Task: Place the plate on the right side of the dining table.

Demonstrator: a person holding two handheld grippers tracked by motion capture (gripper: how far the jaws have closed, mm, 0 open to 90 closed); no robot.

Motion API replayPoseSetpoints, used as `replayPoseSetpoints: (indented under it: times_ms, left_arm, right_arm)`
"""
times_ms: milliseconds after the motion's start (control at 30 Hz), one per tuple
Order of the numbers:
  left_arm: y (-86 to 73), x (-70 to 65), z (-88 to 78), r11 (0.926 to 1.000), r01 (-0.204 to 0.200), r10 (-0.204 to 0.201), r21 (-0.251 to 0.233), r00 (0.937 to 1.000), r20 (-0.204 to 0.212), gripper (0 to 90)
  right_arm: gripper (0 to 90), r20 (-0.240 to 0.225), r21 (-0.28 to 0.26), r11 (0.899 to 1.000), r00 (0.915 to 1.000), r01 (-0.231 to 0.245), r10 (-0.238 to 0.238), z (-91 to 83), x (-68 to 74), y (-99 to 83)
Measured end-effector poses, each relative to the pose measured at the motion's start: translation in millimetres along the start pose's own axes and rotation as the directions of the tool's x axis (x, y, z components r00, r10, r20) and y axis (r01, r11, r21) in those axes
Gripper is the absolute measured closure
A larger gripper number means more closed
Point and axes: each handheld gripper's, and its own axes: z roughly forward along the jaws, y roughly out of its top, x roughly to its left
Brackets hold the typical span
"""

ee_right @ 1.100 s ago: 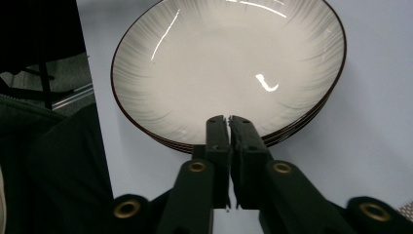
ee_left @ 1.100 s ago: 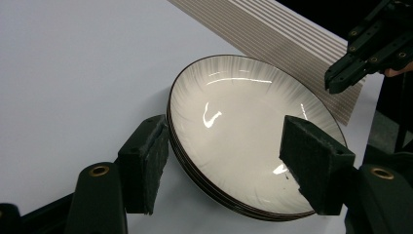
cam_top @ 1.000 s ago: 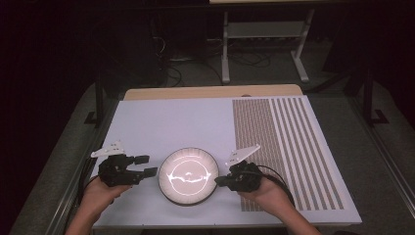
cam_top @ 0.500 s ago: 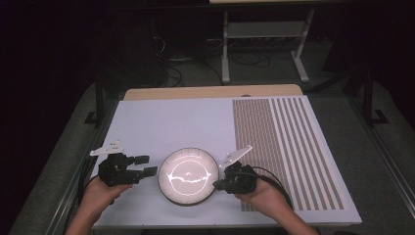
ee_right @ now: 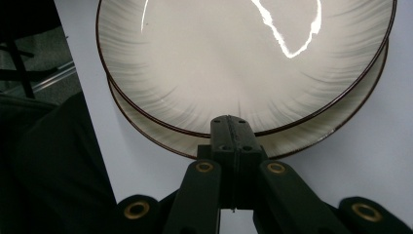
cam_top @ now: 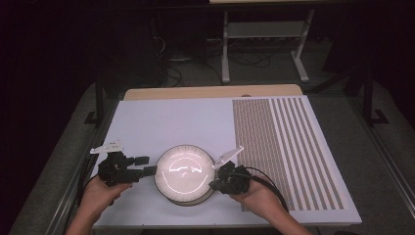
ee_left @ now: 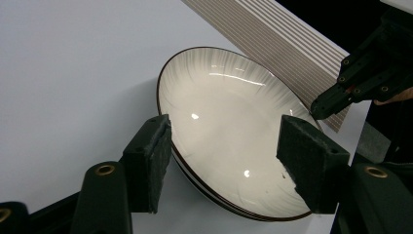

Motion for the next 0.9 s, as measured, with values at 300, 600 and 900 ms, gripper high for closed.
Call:
replayPoseSetpoints:
  times_ms: [300, 600, 900]
  left_arm:
    - [0.1, 2.2, -0.7, 0.9991, 0.041, -0.041, 0.01, 0.9987, -0.03, 41.1]
    - [0.7, 3.6, 2.1, 0.9958, 0.084, -0.081, 0.036, 0.9931, -0.084, 44.4]
    - [0.6, 6.2, 7.8, 0.988, 0.141, -0.131, 0.064, 0.9828, -0.13, 47.1]
  right_arm:
    - [89.8, 0.002, 0.002, 1.0, 1.0, 0.004, -0.004, 9.1, 1.5, 8.8]
    - [89.8, 0.01, -0.005, 1.0, 0.9999, 0.008, -0.008, 12.1, 0.9, 12.4]
    - [89.8, 0.01, -0.008, 1.0, 0.9998, 0.018, -0.017, 22.5, 2.0, 15.8]
